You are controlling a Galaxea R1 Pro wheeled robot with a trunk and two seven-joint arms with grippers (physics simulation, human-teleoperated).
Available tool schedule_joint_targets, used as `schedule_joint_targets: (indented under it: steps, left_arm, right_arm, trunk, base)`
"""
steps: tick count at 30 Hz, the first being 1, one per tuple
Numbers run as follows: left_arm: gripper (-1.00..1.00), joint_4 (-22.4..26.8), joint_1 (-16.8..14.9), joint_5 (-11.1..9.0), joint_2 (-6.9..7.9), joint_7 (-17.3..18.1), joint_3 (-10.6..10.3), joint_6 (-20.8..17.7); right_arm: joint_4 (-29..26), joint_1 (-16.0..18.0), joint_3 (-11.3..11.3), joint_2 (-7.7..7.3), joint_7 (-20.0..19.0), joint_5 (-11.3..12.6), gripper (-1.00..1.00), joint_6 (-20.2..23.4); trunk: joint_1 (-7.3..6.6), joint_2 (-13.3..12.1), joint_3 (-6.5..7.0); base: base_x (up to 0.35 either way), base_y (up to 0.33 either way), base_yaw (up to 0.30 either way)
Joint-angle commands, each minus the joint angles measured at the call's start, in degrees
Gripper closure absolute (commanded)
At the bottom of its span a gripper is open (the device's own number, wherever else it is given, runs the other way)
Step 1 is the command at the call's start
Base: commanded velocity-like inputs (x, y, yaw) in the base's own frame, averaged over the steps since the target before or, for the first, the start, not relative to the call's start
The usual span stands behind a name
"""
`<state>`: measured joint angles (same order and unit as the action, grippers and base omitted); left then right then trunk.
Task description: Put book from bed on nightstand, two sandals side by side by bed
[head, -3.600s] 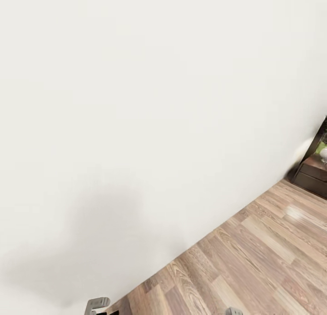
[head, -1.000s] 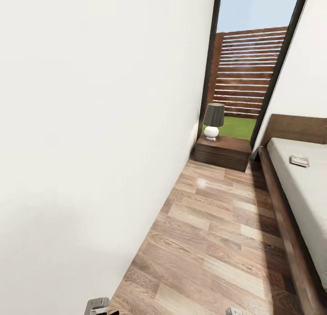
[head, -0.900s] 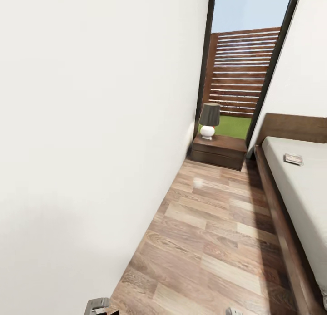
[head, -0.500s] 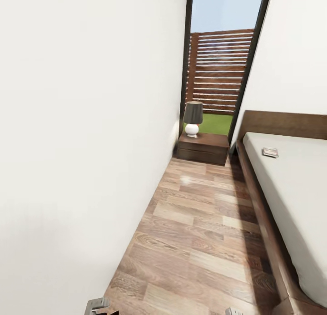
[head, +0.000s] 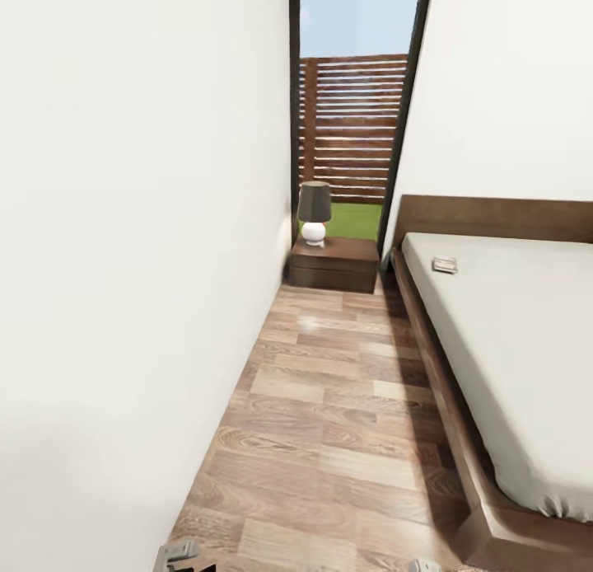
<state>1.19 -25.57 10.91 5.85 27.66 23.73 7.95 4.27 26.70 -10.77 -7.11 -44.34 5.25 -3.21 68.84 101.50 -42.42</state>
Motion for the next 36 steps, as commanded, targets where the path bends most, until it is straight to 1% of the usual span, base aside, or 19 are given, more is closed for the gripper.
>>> schedule_joint_targets:
  steps: [1,11,17,36]
  left_arm:
    - [-1.0,0.0,0.0,0.6,0.01,0.1,0.4,0.3]
    - [-1.0,0.0,0.0,0.6,0.02,0.1,0.4,0.3]
    - [-1.0,0.0,0.0,0.6,0.03,0.1,0.4,0.3]
    - [-1.0,0.0,0.0,0.6,0.03,0.1,0.4,0.3]
  right_arm:
    - [0.3,0.1,0.2,-0.01,-0.2,0.5,-1.0,-0.3]
    - [0.3,0.1,0.2,-0.01,-0.2,0.5,-1.0,-0.3]
    - [0.3,0.1,0.2,-0.01,-0.2,0.5,-1.0,-0.4]
    - [0.3,0.1,0.2,-0.01,-0.2,0.5,-1.0,-0.3]
  trunk:
    - [-0.01,0.0,-0.07]
    - [-0.01,0.0,-0.31]
    - [-0.01,0.0,-0.42]
    - [-0.01,0.0,-0.45]
  base:
    - [0.0,0.0,-0.276]
    - [0.011,0.0,-0.276]
    - [0.21,0.0,-0.23]
    - [0.324,0.0,-0.012]
